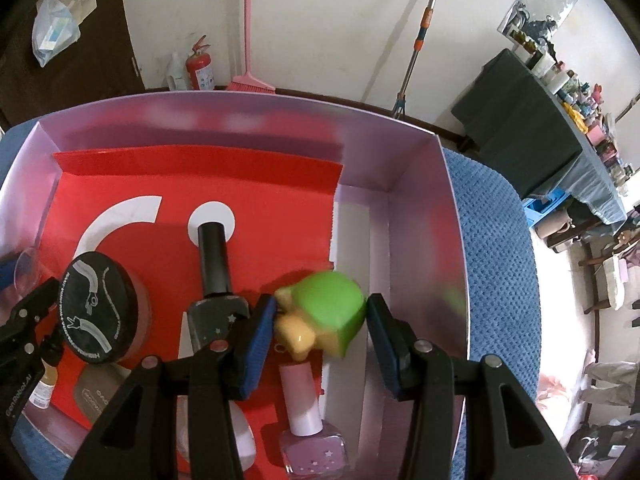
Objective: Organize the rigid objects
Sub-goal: 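Lower the clear cup into the box with the left tool while the right tool lowers the turtle, then open both tools and withdraw them from the pink box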
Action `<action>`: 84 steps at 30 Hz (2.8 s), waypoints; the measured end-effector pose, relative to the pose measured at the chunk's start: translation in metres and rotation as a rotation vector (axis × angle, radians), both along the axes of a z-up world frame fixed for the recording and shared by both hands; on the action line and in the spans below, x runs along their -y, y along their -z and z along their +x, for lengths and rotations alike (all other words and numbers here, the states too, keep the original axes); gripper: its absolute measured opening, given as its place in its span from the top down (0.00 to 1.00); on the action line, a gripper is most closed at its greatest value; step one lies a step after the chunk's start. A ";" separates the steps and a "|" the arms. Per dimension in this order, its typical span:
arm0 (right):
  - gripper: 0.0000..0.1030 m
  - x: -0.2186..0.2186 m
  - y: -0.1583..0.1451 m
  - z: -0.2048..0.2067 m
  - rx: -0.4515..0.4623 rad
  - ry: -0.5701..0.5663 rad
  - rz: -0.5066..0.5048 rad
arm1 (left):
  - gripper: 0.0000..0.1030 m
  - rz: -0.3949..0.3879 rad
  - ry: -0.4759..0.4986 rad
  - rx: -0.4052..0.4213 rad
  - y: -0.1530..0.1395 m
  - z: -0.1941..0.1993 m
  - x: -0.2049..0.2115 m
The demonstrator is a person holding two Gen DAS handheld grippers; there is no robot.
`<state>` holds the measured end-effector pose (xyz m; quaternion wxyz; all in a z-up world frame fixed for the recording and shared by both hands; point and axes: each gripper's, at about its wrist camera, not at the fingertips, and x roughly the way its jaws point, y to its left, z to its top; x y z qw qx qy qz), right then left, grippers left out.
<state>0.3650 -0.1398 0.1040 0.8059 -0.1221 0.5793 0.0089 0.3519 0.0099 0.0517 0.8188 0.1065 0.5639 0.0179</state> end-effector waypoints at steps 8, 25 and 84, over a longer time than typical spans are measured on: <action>0.52 0.000 0.000 -0.001 -0.001 -0.007 -0.001 | 0.61 -0.031 -0.004 -0.002 -0.003 0.000 -0.002; 0.43 0.005 -0.005 -0.003 0.010 -0.011 0.001 | 0.56 -0.097 -0.006 -0.011 -0.009 -0.009 -0.004; 0.00 0.066 -0.078 -0.324 0.615 -0.086 0.293 | 0.09 -0.372 0.079 0.597 -0.051 -0.288 -0.012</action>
